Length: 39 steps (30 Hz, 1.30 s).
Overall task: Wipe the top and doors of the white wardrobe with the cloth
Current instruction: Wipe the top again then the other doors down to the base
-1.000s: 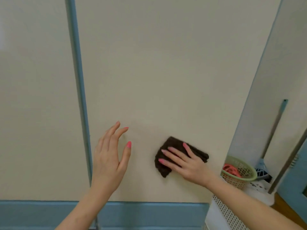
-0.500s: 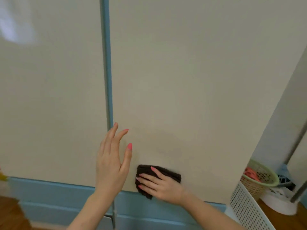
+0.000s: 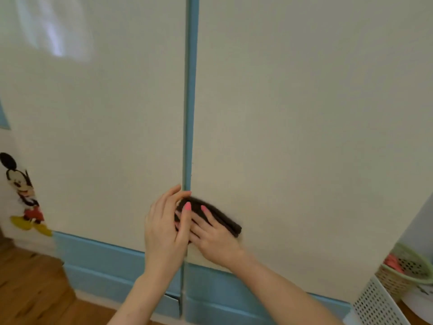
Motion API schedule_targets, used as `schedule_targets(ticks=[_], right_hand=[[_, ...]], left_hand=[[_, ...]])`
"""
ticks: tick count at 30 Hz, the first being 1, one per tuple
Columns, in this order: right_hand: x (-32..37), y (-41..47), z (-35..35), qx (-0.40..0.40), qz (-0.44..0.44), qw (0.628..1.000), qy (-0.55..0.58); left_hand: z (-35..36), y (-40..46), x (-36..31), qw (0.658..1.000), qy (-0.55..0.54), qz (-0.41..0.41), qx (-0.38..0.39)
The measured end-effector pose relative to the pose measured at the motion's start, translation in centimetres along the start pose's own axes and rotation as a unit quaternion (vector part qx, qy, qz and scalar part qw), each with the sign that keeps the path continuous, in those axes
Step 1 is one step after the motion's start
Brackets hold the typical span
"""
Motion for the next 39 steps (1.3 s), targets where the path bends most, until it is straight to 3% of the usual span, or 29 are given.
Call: schedule_targets(ticks=[3, 6, 8, 11, 14, 19, 22, 24, 26, 29, 31, 33, 36, 39], right_hand=[[5.1, -5.9, 3.6, 0.141, -0.15, 0.978, -0.034], [5.0, -7.3, 3.5, 0.15, -0.209, 0.965, -0.056], [2.9, -4.9, 1.2, 0.085, -0.165, 0.982, -0.04], [-0.8, -0.3, -2.1, -0.016, -0.009, 1.0, 0.017], [-1.2, 0.3, -1.9, -0.038, 0.062, 0.997, 0.027], [2.8, -12.7, 2.5, 0.125, -0.147, 0.98, -0.049], [0.6, -19.5, 2.0, 0.166, -0.2, 0.961, -0.093], [-2.5, -19.7, 0.4, 0.122, -0.165, 0.975, -0.083], [-7.0, -16.2, -1.8, 0.047, -0.043, 0.997, -0.051], [-11.7, -10.7, -4.4, -0.073, 0.13, 0.988, -0.043], [-11.8, -9.7, -4.6, -0.101, 0.157, 0.98, -0.065], [-10.3, -10.6, -3.6, -0.075, 0.122, 0.986, -0.082], [-6.0, -15.7, -0.9, 0.05, -0.046, 0.995, -0.07], [-4.8, -23.2, 0.2, 0.173, -0.208, 0.957, -0.1]], left_hand=[[-0.5, -0.6, 0.4, 1.0, -0.003, 0.0, 0.003], [-1.0, -0.7, 0.5, 1.0, 0.001, 0.007, 0.006], [-1.0, -0.5, 0.6, 1.0, 0.001, -0.003, 0.009], [0.1, -0.4, 0.0, 0.999, -0.018, -0.015, 0.024], [1.5, -0.8, -0.7, 0.999, -0.031, -0.016, 0.04], [2.8, -1.9, -0.6, 0.998, -0.031, -0.002, 0.052], [3.3, -2.1, -0.3, 0.997, -0.032, -0.003, 0.063], [3.9, -2.2, -0.7, 0.997, -0.032, 0.0, 0.073], [4.6, -2.2, -1.3, 0.997, -0.033, 0.005, 0.076], [5.8, -2.0, -2.2, 0.996, -0.04, 0.004, 0.08], [6.5, -2.0, -3.0, 0.995, -0.051, 0.004, 0.085], [7.0, -2.1, -3.8, 0.994, -0.059, 0.007, 0.09], [7.8, -2.8, -5.0, 0.992, -0.069, 0.009, 0.104], [8.3, -3.7, -5.6, 0.991, -0.081, 0.01, 0.109]])
Point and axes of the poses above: each hand's wrist, its own y-axis towards the middle knuckle, its own z-axis out of the palm, x = y × z, the point moved 8 cm from there along y, towards the middle knuckle, and after that the axes turned 2 degrees about -x, right-handed, at the moved point
